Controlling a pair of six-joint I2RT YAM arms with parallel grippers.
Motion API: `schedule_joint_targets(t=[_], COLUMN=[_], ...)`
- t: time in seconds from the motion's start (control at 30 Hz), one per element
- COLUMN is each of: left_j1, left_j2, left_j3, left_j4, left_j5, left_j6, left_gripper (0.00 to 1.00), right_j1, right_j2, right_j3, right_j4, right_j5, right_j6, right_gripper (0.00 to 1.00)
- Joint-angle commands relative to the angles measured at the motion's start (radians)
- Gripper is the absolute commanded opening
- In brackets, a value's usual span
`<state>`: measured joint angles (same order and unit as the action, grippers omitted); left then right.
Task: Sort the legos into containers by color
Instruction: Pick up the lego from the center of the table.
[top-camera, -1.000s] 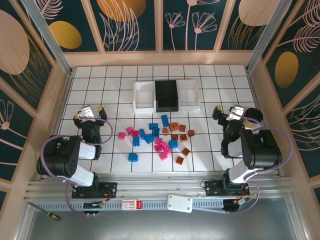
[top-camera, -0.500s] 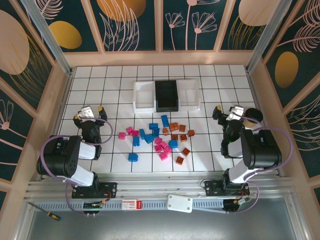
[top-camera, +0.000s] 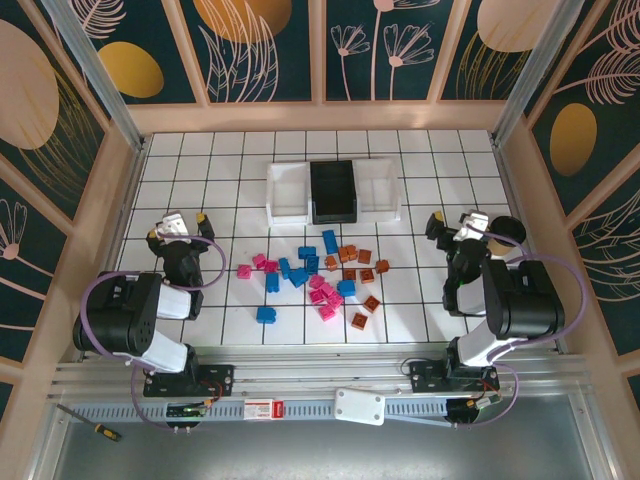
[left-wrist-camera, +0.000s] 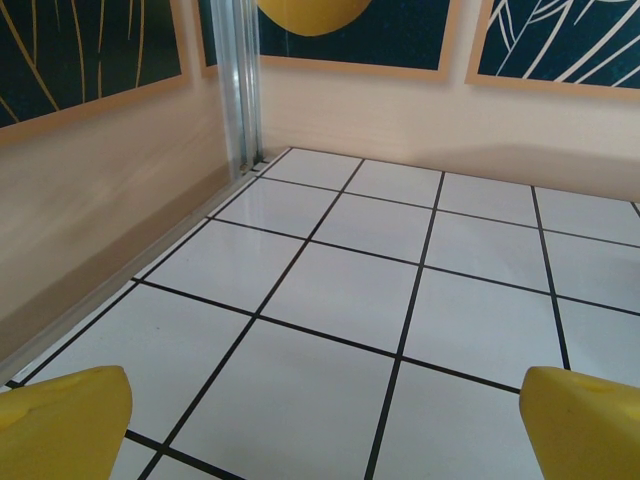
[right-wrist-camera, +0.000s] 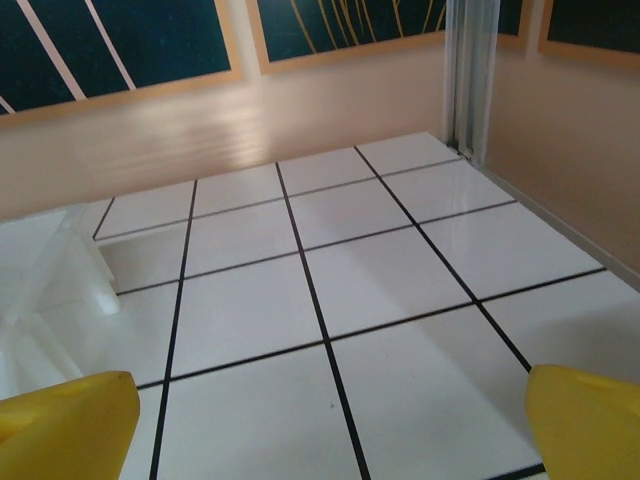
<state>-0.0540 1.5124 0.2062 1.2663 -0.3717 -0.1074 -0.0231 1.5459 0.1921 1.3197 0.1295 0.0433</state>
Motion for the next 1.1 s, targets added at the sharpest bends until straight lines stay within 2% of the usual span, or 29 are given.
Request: schedule_joint_targets(t=[0.0, 0.1, 0.2, 0.3, 0.33, 0.4, 0.43, 0.5, 0.53, 0.57, 0.63, 0.67, 0.7, 0.77, 0.87, 0.93, 1.07], left_j1=[0.004, 0.004, 0.004, 0.003, 0.003, 0.004, 0.004, 0.005, 0.005, 0.005, 0.005, 0.005, 0.005, 0.005, 0.005, 0.006, 0.005], left_j2=[-0.054, -0.126, -0.188, -0.283, -0.316, -0.369, -0.396, -0.453, -0.475, -0.505, -0.569, -0.605, -0.635, -0.687, -0.713, -0.701, -0.670], left_j3=[0.033, 0.096, 0.133, 0.133, 0.136, 0.169, 0.205, 0.294, 0.323, 0.306, 0.231, 0.184, 0.153, 0.121, 0.168, 0.210, 0.230], left_j4=[-0.044, -0.212, -0.318, -0.354, -0.367, -0.457, -0.564, -0.923, -1.082, -1.073, -0.939, -0.890, -0.862, -0.840, -0.956, -1.021, -1.059], left_j5=[0.038, -0.029, -0.031, -0.071, -0.107, -0.244, -0.329, -0.421, -0.446, -0.430, -0.376, -0.356, -0.336, -0.279, -0.185, -0.090, 0.084], left_j6=[0.011, -0.016, -0.019, -0.121, -0.179, -0.358, -0.536, -0.896, -1.068, -1.066, -0.990, -1.003, -1.007, -0.968, -0.937, -0.889, -0.857], left_gripper=[0.99, 0.99, 0.99, 0.99, 0.99, 0.99, 0.99, 0.99, 0.99, 0.99, 0.99, 0.99, 0.99, 0.99, 0.99, 0.99, 0.99], right_j1=[0.003, 0.003, 0.020, 0.083, 0.114, 0.159, 0.162, 0.143, 0.123, 0.106, 0.100, 0.106, 0.107, 0.120, 0.199, 0.288, 0.440], right_j2=[-0.110, -0.150, -0.202, -0.230, -0.227, -0.200, -0.186, -0.166, -0.153, -0.139, -0.132, -0.138, -0.146, -0.161, -0.189, -0.218, -0.278], right_j3=[0.061, 0.110, 0.169, 0.216, 0.246, 0.328, 0.380, 0.489, 0.535, 0.548, 0.508, 0.478, 0.455, 0.432, 0.433, 0.412, 0.346], right_j4=[-0.162, -0.296, -0.467, -0.566, -0.614, -0.757, -0.868, -1.138, -1.239, -1.232, -1.130, -1.094, -1.078, -1.081, -1.177, -1.224, -1.295], right_j5=[-0.002, 0.032, 0.114, 0.299, 0.415, 0.603, 0.620, 0.510, 0.422, 0.301, 0.116, 0.077, 0.054, -0.013, 0.011, 0.036, 0.066], right_j6=[0.007, 0.033, 0.101, 0.126, 0.145, 0.250, 0.356, 0.583, 0.634, 0.597, 0.546, 0.570, 0.593, 0.583, 0.538, 0.517, 0.502], right_gripper=[0.99, 0.99, 0.99, 0.99, 0.99, 0.99, 0.99, 0.99, 0.99, 0.99, 0.82, 0.83, 0.88, 0.91, 0.91, 0.91, 0.90])
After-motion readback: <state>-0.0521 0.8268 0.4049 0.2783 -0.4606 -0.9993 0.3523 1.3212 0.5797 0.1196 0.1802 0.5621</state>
